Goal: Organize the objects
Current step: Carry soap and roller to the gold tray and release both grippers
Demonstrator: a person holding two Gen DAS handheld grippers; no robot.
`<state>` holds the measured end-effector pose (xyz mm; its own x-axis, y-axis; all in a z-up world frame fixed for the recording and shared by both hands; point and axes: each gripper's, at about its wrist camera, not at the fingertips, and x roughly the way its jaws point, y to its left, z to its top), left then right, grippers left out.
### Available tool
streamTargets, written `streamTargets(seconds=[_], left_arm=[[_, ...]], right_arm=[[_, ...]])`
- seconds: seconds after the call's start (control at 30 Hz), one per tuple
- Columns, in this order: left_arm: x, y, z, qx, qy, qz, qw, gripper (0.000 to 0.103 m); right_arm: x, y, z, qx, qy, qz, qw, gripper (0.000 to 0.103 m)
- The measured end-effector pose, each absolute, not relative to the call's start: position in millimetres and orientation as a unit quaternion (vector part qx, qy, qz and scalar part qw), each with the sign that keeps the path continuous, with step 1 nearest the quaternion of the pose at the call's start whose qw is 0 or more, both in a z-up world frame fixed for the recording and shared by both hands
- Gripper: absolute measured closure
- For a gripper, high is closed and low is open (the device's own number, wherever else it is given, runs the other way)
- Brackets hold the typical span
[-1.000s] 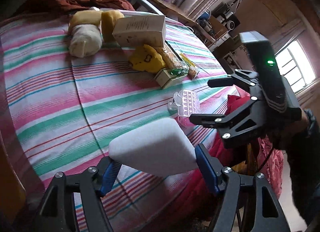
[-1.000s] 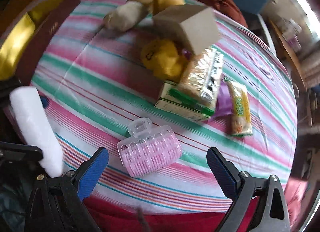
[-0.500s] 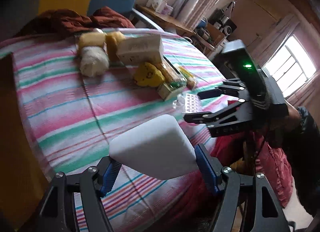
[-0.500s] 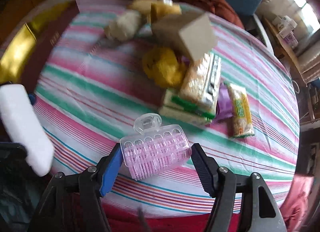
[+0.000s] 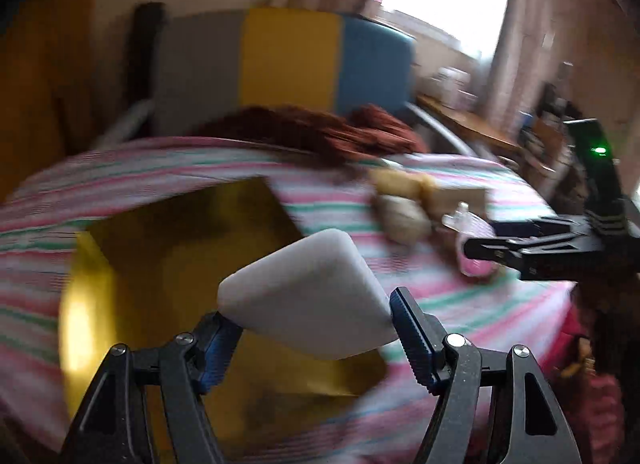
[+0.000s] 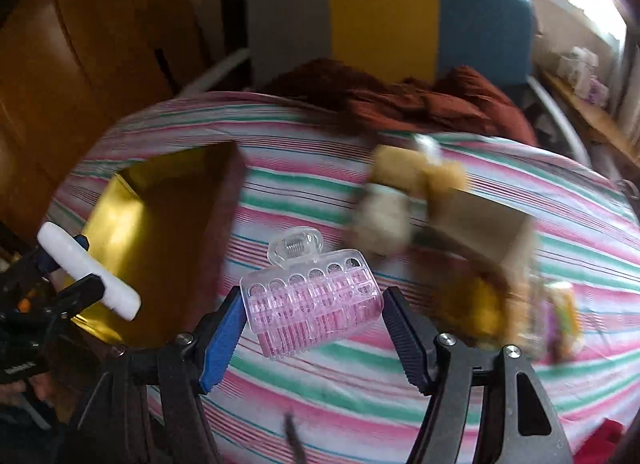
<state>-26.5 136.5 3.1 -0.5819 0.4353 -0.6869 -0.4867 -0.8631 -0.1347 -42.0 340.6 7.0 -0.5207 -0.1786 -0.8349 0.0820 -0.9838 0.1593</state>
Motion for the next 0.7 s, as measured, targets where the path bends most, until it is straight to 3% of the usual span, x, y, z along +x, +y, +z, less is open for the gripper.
streamTargets(seconds=[0.3, 0.33, 0.43, 0.53, 0.7], left_arm=[[-70, 58, -17, -0.383, 0.009, 0.914, 0.131, 0.027], [-72, 53, -19, -0.383, 0.008, 0.916, 0.122, 0.023], [-73, 37, -19, -0.377, 0.006, 0.922, 0.094, 0.013], [-69, 24, -15, -0.357, 0.006, 0.931, 0.073, 0.003], [-56, 18, 0, -0.326, 0.011, 0.943, 0.059, 0.002]], right_arm=[[-109, 234, -12, 0.486, -0.064, -0.862, 0.128, 0.032], [-113, 227, -11, 0.479, -0.066, -0.866, 0.130, 0.032], [-118, 215, -9, 0.465, -0.074, -0.873, 0.128, 0.016], [-111, 208, -4, 0.451, -0.069, -0.880, 0.134, 0.016], [-87, 208, -2, 0.435, -0.058, -0.891, 0.117, 0.016]])
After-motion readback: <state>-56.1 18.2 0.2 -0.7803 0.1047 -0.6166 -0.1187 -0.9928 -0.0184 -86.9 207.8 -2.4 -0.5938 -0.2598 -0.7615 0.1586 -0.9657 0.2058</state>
